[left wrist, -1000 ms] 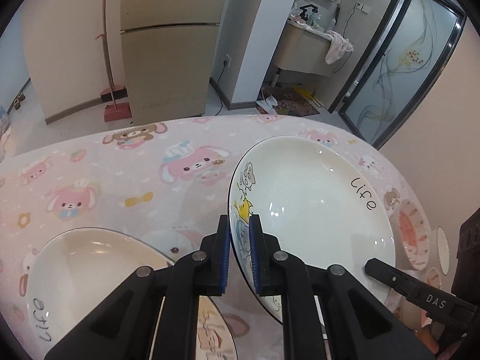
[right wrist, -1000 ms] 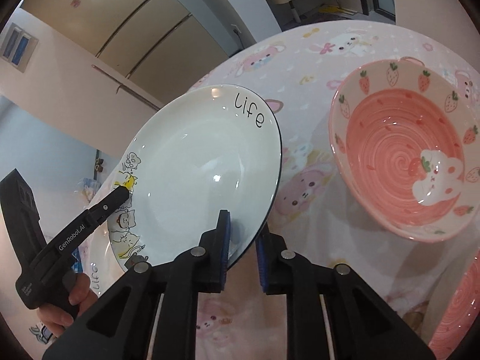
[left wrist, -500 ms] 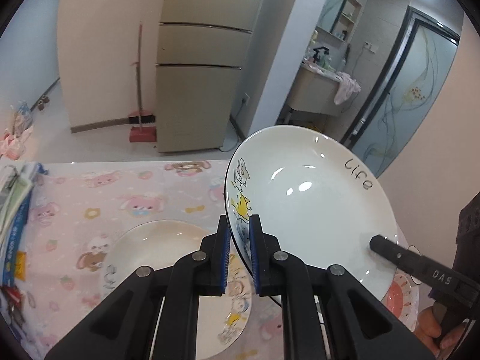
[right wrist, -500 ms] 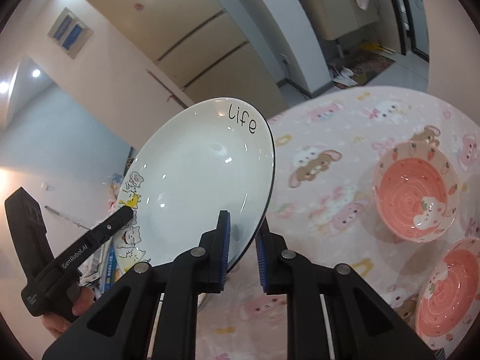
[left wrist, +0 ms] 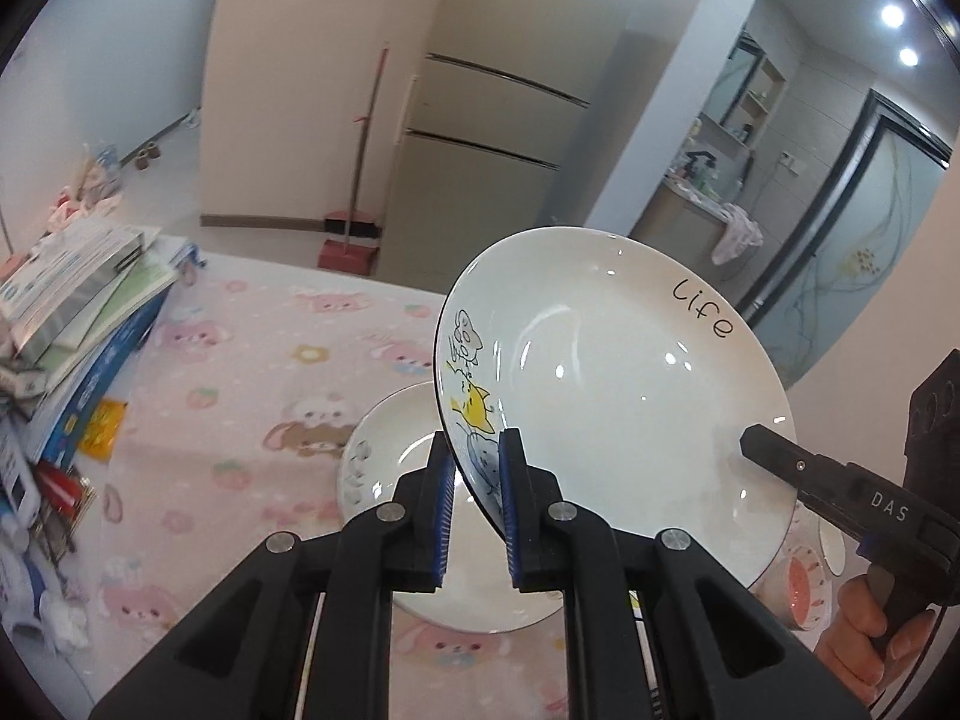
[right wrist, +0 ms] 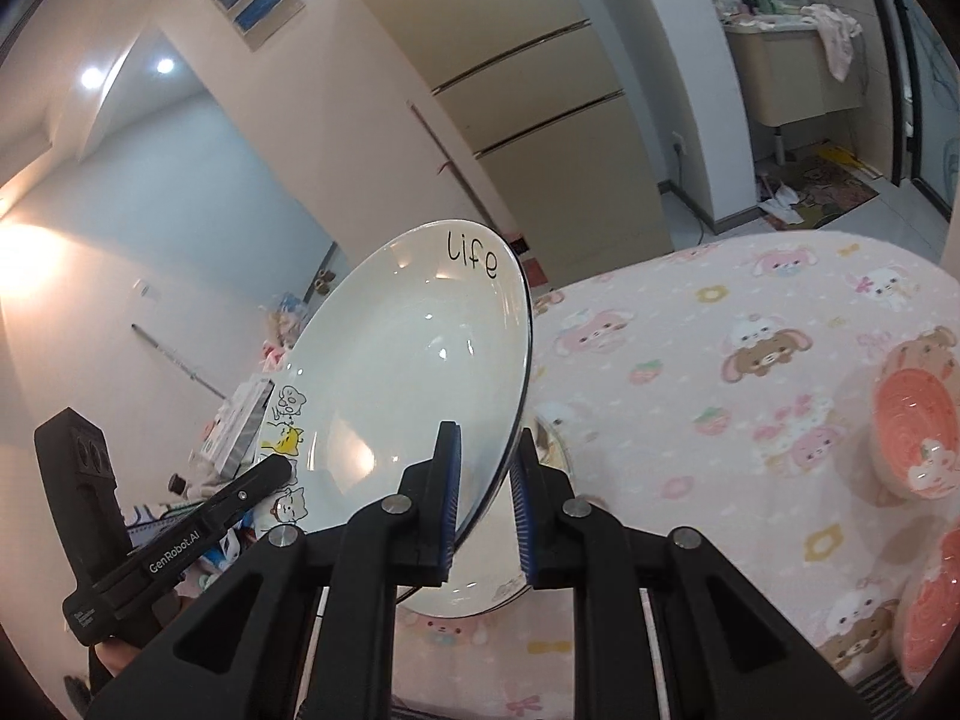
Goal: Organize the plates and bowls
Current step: 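Carry the cartoon-rimmed plate with the right gripper over the white plate stack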
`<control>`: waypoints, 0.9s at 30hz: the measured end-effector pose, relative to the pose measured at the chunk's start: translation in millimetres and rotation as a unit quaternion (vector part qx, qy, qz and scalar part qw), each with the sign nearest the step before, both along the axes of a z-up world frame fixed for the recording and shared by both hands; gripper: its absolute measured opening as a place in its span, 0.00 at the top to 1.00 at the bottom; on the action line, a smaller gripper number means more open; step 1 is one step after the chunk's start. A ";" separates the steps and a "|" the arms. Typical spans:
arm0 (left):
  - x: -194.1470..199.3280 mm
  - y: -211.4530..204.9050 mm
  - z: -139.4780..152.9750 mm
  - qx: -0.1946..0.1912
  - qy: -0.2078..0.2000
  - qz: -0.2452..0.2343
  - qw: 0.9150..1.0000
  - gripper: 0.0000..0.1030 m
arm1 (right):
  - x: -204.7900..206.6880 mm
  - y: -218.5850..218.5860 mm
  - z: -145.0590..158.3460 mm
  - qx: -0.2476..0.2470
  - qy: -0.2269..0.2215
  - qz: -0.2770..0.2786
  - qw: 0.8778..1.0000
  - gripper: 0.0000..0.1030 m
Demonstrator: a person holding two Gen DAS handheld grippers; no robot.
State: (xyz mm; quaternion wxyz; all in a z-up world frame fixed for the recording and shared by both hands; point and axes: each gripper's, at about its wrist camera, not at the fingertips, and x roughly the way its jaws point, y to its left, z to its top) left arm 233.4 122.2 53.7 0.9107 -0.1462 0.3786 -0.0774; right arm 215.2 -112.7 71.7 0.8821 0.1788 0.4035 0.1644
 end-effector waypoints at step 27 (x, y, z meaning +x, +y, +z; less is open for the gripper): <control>-13.1 18.6 -97.0 -0.007 0.057 0.031 0.998 0.82 | 15.5 36.3 -79.4 -0.081 0.066 0.051 0.993 0.85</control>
